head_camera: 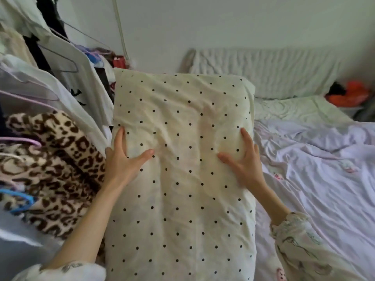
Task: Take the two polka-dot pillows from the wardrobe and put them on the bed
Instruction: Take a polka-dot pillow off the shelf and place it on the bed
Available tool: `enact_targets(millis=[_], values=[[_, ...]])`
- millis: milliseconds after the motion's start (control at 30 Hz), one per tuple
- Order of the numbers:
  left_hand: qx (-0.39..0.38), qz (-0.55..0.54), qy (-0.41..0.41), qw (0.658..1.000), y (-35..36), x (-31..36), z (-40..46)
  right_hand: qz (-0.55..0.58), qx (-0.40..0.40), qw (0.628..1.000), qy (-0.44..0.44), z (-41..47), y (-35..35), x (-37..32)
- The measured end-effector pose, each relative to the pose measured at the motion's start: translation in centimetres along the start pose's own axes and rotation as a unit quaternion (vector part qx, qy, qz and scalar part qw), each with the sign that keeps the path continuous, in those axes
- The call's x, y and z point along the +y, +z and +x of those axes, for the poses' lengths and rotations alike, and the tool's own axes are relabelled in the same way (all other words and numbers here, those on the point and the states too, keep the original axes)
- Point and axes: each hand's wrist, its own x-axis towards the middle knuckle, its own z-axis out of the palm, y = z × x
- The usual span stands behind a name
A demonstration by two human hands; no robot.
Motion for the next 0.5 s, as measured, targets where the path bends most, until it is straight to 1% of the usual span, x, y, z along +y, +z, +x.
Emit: enact_targets(millis=[200,300,500], values=[[-0.025,-0.008,0.019,0.999,5.1,1.0,11.3,-0.019,0.018,1.0,0.015,10.3,3.0,1.5],[-0.026,0.012,0.019,0.999,8.2,1.6,18.0,-0.014,0.022,0.999,0.017,17.1,5.3,2.8],[-0.02,0.011,0.062,0.998,13.6,4.7,31.2,0.006,0.008,1.0,0.024,30.5,8.5,4.9]])
